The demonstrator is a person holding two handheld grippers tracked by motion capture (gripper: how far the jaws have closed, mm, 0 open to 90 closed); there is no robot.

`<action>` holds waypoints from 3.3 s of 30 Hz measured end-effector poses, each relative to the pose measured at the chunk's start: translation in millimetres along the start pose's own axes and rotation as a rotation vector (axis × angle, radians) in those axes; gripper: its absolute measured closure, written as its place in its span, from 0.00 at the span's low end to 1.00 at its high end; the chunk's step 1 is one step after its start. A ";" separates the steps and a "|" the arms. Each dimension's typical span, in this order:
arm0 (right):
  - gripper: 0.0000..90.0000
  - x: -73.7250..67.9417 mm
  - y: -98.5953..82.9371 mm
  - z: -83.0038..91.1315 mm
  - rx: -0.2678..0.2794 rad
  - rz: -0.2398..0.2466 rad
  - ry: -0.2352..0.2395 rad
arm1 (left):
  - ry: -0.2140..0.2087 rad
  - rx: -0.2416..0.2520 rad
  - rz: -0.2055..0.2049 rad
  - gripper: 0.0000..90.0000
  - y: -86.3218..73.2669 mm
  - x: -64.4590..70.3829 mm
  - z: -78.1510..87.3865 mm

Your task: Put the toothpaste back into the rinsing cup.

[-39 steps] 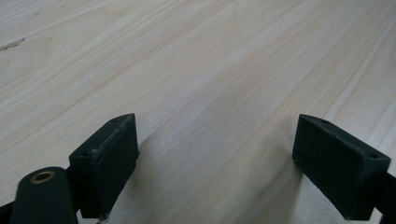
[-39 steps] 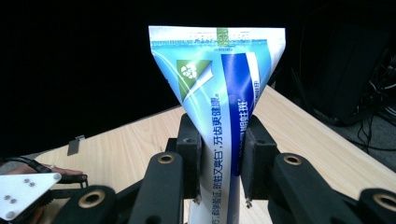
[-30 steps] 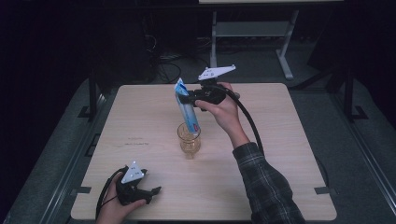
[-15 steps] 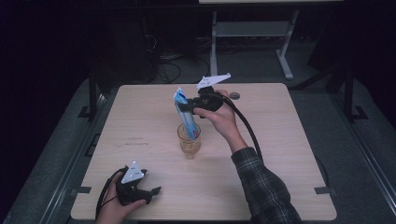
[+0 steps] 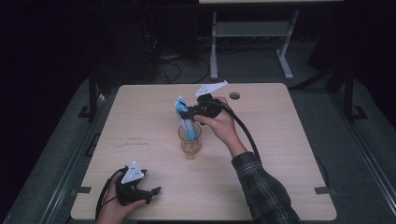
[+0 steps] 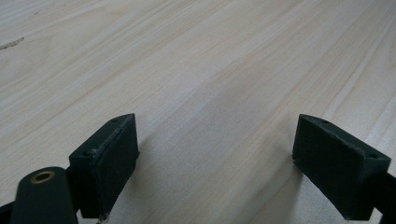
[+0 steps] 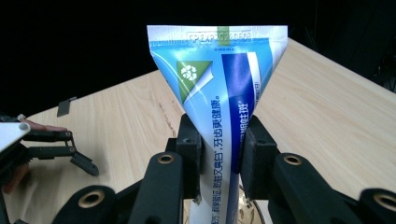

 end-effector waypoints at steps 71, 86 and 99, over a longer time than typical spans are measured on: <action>0.36 20.6 -127.1 115.8 -0.067 -0.094 -0.300 | 0.007 0.003 0.009 0.15 -0.5 0.5 0.6; 0.33 9.4 -179.2 142.2 -0.090 -0.150 -0.298 | 0.008 0.002 0.010 0.15 -0.6 0.5 0.7; 0.28 0.7 -223.4 161.7 -0.150 -0.194 -0.344 | 0.009 0.002 0.010 0.15 -0.7 0.4 0.8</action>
Point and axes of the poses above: each handheld gripper's, and its own axes: z roughly backward along the jaws, y roughly out of its top, x roughly to its right, the point moved 2 cm from there along -z, roughly forward along the jaws, and after that the axes turned 2 degrees about -z, right-handed, at the moved point
